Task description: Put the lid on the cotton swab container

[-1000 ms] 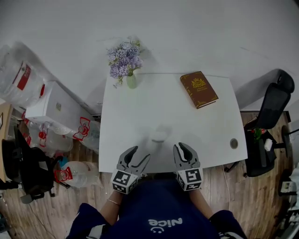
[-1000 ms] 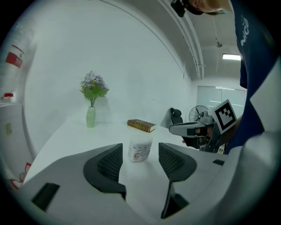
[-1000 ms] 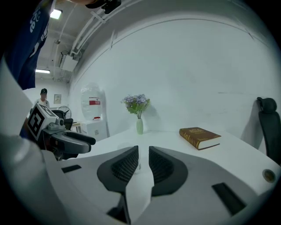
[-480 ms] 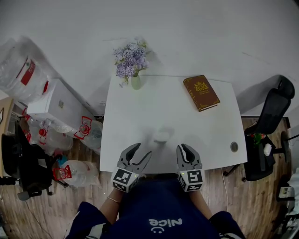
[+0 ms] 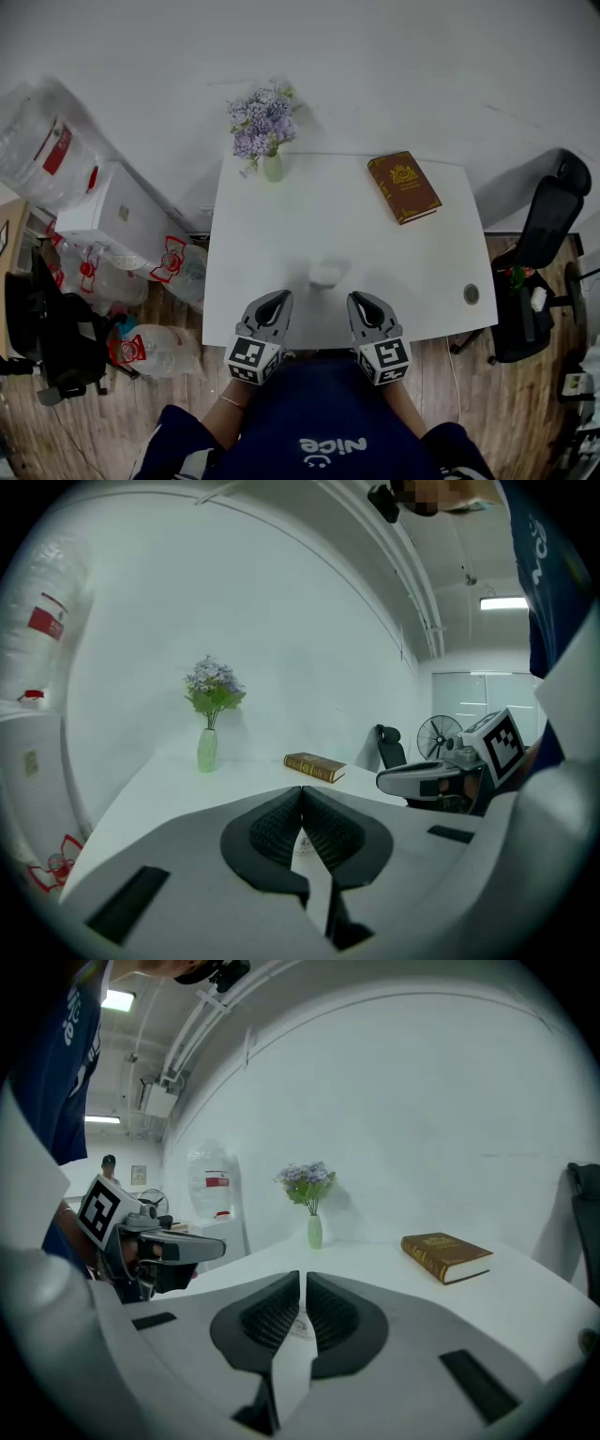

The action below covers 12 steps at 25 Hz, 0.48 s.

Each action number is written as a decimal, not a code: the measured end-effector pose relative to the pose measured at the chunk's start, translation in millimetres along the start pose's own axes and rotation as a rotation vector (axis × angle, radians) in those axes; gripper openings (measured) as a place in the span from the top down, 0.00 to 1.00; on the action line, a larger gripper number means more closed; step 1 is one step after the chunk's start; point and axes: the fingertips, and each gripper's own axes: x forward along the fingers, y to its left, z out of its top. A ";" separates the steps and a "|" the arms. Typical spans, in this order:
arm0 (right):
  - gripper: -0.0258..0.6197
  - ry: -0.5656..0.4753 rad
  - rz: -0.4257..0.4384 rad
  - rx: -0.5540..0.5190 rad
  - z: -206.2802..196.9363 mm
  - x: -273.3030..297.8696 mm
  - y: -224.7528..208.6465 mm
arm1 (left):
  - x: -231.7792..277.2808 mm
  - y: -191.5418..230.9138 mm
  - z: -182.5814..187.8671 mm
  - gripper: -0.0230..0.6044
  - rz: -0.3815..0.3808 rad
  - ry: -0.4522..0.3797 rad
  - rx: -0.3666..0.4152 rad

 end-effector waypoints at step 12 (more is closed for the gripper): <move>0.87 0.001 -0.022 -0.039 5.9 1.6 -1.0 | 1.0 -10.8 1.0 0.93 -0.036 0.020 0.035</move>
